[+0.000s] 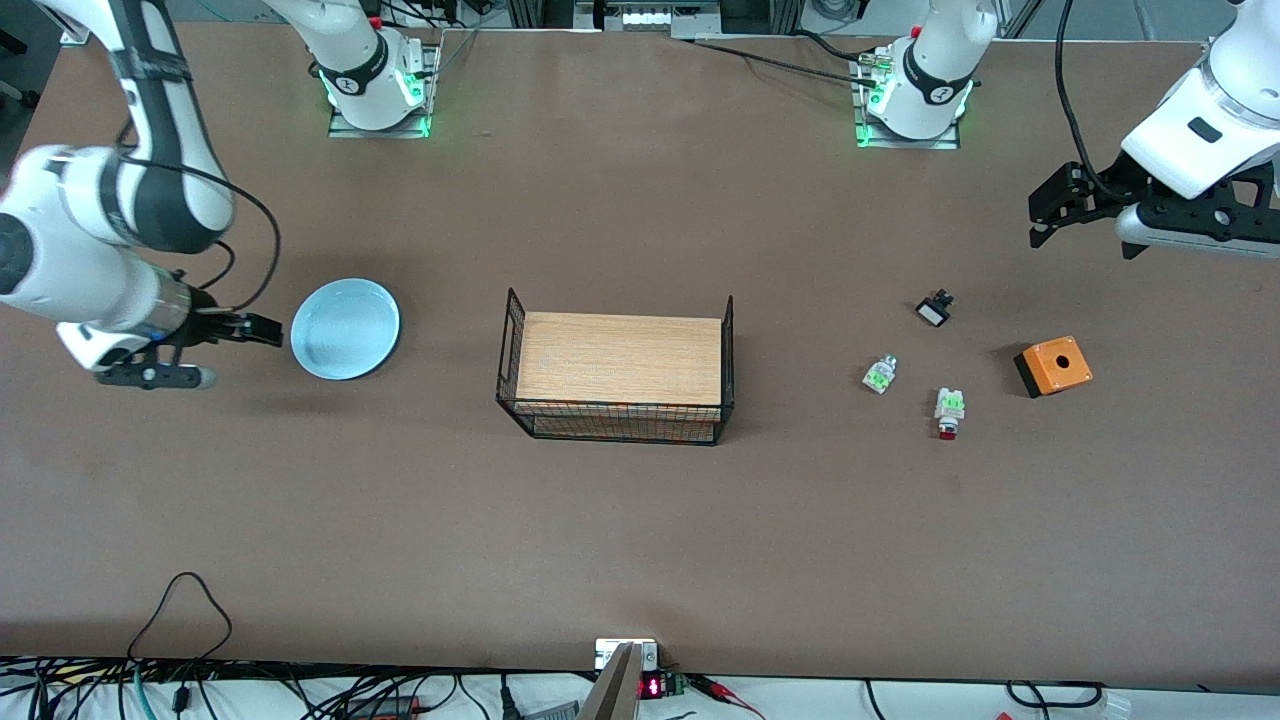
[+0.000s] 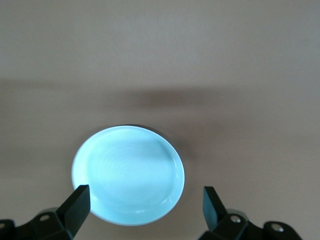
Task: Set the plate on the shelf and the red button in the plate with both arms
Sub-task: 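Reach the right gripper down to the rim of the light-blue plate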
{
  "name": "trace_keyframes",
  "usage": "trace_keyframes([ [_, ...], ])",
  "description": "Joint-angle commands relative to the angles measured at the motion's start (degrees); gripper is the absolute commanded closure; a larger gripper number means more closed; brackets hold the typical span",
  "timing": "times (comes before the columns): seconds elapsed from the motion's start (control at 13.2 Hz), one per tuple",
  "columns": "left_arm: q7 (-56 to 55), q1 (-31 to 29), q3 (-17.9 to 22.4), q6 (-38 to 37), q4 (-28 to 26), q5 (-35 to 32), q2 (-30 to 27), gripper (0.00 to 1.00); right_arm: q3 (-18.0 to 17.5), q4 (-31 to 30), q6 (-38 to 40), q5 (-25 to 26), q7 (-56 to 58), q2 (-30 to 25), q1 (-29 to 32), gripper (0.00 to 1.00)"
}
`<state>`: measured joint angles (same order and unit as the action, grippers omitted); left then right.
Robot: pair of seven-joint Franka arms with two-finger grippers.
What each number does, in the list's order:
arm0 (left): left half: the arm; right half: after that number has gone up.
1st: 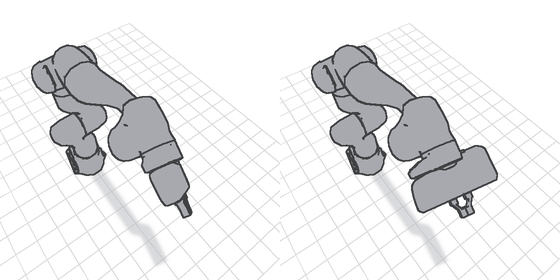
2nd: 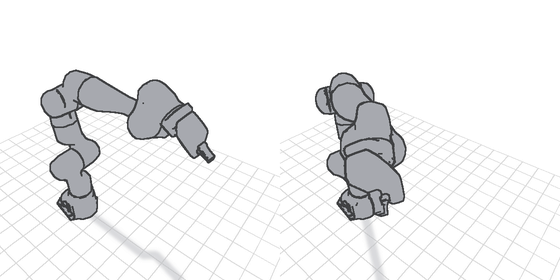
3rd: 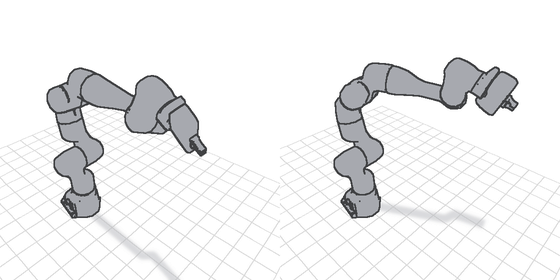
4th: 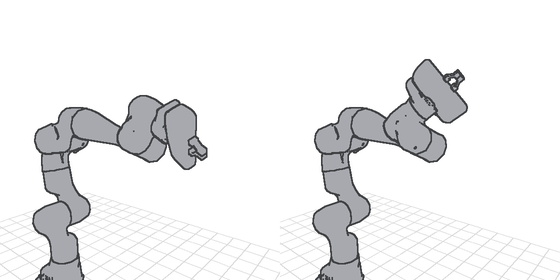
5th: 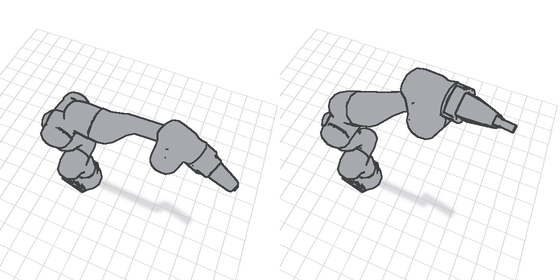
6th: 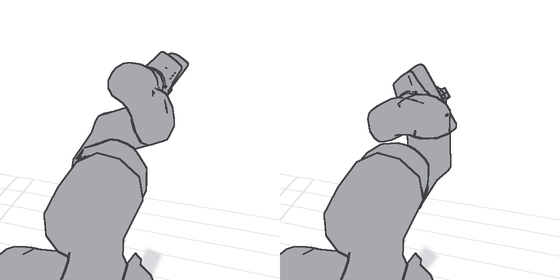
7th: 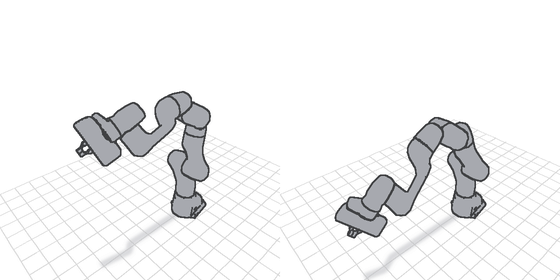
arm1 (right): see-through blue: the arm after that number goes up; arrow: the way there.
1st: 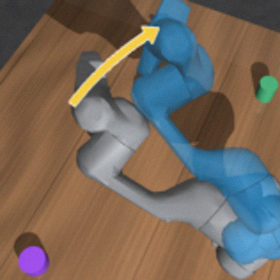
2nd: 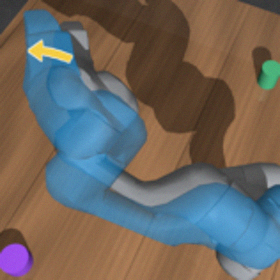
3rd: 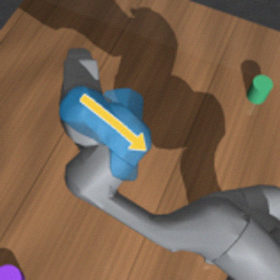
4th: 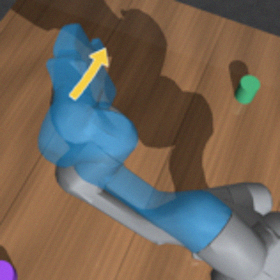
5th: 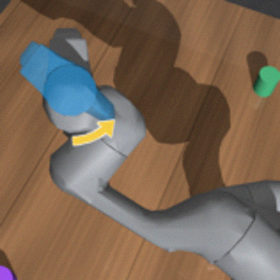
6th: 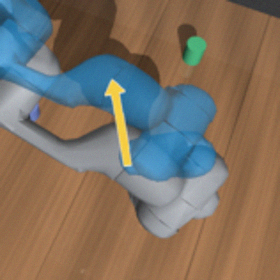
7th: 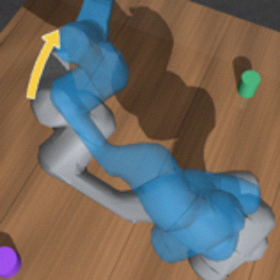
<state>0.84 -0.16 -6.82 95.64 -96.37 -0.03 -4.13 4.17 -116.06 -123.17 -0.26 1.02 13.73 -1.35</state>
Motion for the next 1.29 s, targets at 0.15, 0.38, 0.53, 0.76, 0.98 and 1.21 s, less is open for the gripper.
trace_keyframes([
  [0.15,-0.14,-0.37,-0.21,-0.63,0.48,0.82,-0.70,0.00,-0.12,-4.78,-8.92,0.09,2.41,6.21,0.56,0.00],
  [0.38,-0.23,-0.37,-0.21,-0.89,0.39,0.82,-0.62,0.00,-0.12,-10.84,-19.80,0.09,8.97,8.33,1.78,0.00],
  [0.53,-0.14,-0.46,-0.04,-0.98,0.31,0.82,-0.62,0.00,-0.12,-10.94,-19.83,0.09,10.23,8.33,2.67,0.00],
  [0.76,-0.14,-0.63,0.23,-0.98,0.22,0.82,-0.62,0.00,-0.12,-11.38,-19.92,0.09,12.85,8.42,2.67,0.00],
  [0.98,-0.14,-0.54,0.23,-0.89,0.30,0.82,-0.44,0.00,-0.04,-11.47,-19.92,0.09,20.39,8.51,2.67,0.29],
  [1.21,-0.14,-0.54,0.23,-0.89,0.22,0.82,-0.44,0.00,-0.04,-11.56,-20.09,0.09,23.22,8.68,3.72,0.69],
])
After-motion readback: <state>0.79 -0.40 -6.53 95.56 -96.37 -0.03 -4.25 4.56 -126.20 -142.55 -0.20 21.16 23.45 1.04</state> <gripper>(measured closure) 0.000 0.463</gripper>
